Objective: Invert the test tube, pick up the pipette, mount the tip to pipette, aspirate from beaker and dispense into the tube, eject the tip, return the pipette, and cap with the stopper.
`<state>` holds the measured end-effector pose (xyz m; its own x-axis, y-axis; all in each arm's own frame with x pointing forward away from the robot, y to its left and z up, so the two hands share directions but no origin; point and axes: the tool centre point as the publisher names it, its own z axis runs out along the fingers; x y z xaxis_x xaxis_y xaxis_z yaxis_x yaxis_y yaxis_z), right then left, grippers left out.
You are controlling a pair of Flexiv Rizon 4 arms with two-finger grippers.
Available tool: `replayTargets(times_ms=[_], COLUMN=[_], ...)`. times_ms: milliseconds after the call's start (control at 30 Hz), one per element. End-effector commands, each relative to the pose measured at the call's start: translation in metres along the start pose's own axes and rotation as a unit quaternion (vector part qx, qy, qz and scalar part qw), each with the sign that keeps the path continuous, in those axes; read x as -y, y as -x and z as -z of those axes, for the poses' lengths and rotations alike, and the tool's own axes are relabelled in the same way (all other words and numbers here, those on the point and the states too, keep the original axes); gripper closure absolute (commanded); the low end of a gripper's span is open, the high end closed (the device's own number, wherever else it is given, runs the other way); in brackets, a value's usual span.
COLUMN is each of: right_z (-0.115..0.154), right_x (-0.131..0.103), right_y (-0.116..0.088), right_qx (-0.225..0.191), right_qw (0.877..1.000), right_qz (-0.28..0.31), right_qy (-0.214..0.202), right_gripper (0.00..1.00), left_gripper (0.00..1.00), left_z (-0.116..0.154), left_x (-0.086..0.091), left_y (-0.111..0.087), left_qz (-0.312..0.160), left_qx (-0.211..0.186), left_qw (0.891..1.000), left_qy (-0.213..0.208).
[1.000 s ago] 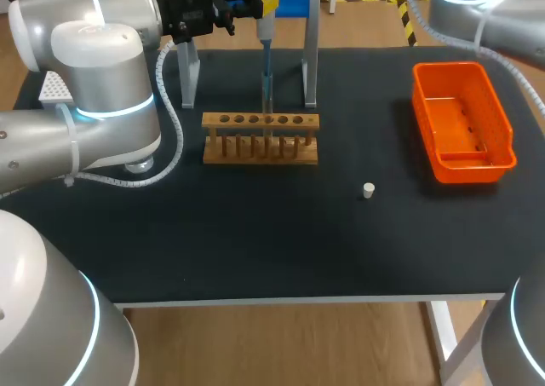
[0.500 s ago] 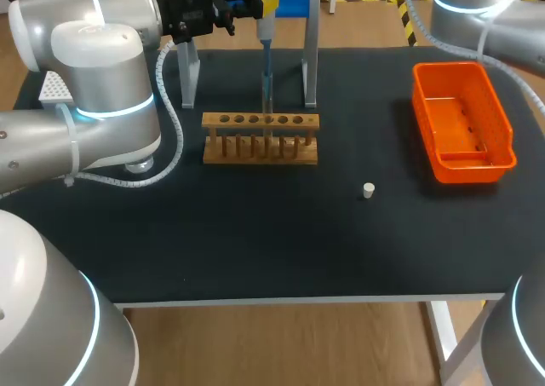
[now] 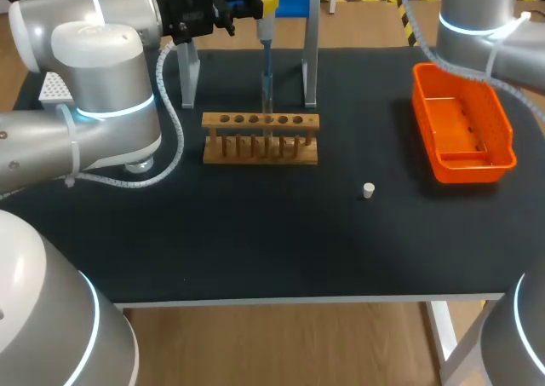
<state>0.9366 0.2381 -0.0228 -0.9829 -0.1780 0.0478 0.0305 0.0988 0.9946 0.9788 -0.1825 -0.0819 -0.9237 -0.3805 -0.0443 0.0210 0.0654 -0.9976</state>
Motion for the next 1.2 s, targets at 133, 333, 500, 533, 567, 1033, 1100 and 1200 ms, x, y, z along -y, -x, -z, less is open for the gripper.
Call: replayTargets(times_ms=[133, 333, 500, 533, 567, 1033, 1100, 1200], right_z=[0.001, 0.003, 0.004, 0.004, 0.004, 0.007, 0.008, 0.008], right_x=[-0.001, -0.006, -0.011, -0.011, -0.012, -0.022, -0.022, -0.021], right_y=[-0.002, -0.002, -0.002, -0.002, -0.002, 0.011, 0.014, 0.018], right_qx=[0.000, 0.001, 0.002, 0.002, 0.002, 0.006, 0.006, 0.007], right_qw=[1.000, 1.000, 1.000, 1.000, 1.000, 1.000, 1.000, 1.000], right_qz=[0.005, 0.013, 0.019, 0.020, 0.020, 0.026, 0.025, 0.024], right_qy=[0.002, 0.004, 0.004, 0.004, 0.004, 0.000, 0.000, -0.001], right_gripper=[1.00, 1.00, 1.00, 1.00, 1.00, 1.00, 1.00, 1.00], left_gripper=[1.00, 1.00, 1.00, 1.00, 1.00, 1.00, 1.00, 1.00], left_z=[-0.001, -0.001, -0.001, -0.001, -0.001, -0.001, -0.001, -0.001], left_x=[0.000, 0.000, 0.000, 0.000, 0.000, 0.000, 0.000, 0.000], left_y=[0.000, 0.000, 0.000, 0.000, 0.000, 0.000, 0.000, 0.000], left_qz=[-0.001, -0.001, -0.001, -0.001, -0.001, -0.001, -0.001, -0.001], left_qx=[0.002, 0.002, 0.002, 0.002, 0.002, 0.002, 0.002, 0.002], left_qw=[1.000, 1.000, 1.000, 1.000, 1.000, 1.000, 1.000, 1.000], left_qy=[-0.001, -0.001, -0.001, -0.001, -0.001, -0.001, -0.001, -0.001])
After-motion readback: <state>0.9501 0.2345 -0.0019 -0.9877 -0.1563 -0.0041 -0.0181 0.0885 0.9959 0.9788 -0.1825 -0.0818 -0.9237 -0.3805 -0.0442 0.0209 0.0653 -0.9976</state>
